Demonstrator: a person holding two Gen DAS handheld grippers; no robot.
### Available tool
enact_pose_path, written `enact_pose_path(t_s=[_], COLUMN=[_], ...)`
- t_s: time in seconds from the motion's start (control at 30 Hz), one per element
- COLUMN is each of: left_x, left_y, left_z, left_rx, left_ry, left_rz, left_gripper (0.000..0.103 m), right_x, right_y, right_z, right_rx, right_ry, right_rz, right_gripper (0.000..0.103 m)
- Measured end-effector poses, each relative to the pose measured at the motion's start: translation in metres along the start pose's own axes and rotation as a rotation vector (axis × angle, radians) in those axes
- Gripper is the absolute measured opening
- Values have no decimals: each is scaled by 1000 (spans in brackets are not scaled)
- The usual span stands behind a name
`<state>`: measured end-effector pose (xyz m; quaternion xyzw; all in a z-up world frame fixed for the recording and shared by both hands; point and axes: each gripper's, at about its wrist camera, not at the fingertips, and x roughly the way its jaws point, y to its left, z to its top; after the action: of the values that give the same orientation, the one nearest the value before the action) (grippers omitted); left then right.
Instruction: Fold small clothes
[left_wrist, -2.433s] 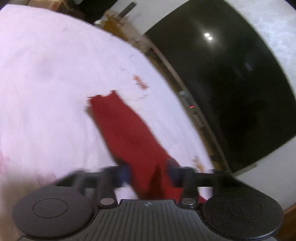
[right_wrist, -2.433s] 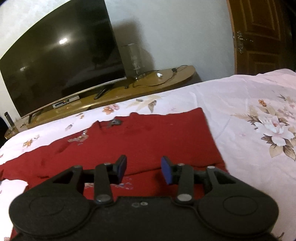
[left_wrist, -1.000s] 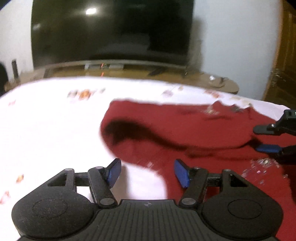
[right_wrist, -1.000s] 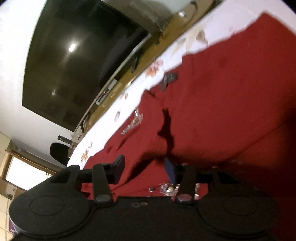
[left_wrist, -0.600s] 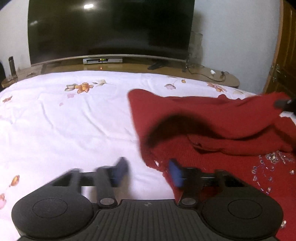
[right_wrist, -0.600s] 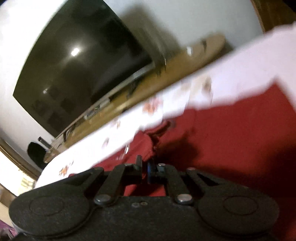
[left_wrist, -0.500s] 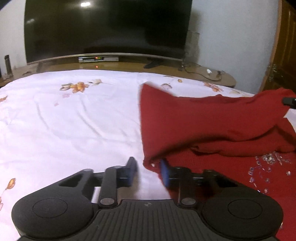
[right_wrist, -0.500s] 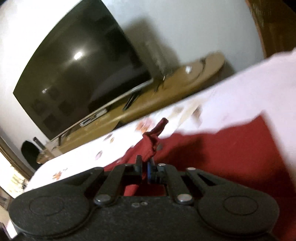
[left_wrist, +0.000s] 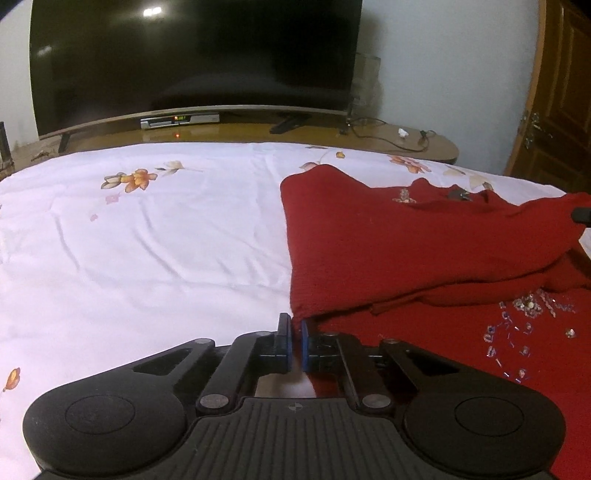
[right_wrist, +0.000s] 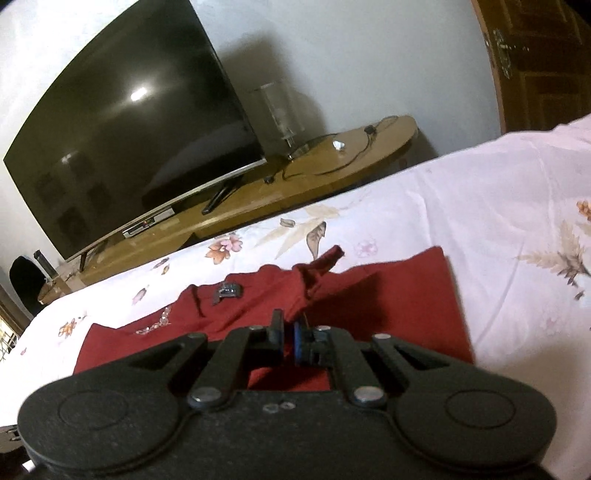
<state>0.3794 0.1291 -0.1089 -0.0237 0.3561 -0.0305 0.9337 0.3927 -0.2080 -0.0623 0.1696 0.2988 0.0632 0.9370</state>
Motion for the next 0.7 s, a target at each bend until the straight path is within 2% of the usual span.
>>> enact_pose_path(t_s=[0.27,0.47,0.53,0.57,0.6,0.63,0.67,0.7], left_x=[0,0,-2,-3,-7,-12,-18,-25], left_y=[0,-1,0,2,7,13,17,22], left_z=[0,4,5,5,3,1,-2,-3], left_rx=[-4,23,29,28,18,9,4,0], left_ry=[4,29,30,26,14,1,-15,-50], left_rz=[-1,-1,-9,-20,-47,-70,-71,-57], left_gripper=[4,4,5,5,5,9,14,30], right_x=[-11,20,19,17,13,7,0,-9], right_y=[-5,-37,-44,-45,-45,-46,-47,-48], right_z=[5,-23,-31,-31,-31,-30,-28,-26], right_rx=[3,74,95,100,102,100,91,77], right_ry=[-25,96,84,77,64,43,12,-17], right_rz=[13,-89,-79,-75,-71,-83,-96,-96], right_gripper=[6,6,5,7,17,24,25,25])
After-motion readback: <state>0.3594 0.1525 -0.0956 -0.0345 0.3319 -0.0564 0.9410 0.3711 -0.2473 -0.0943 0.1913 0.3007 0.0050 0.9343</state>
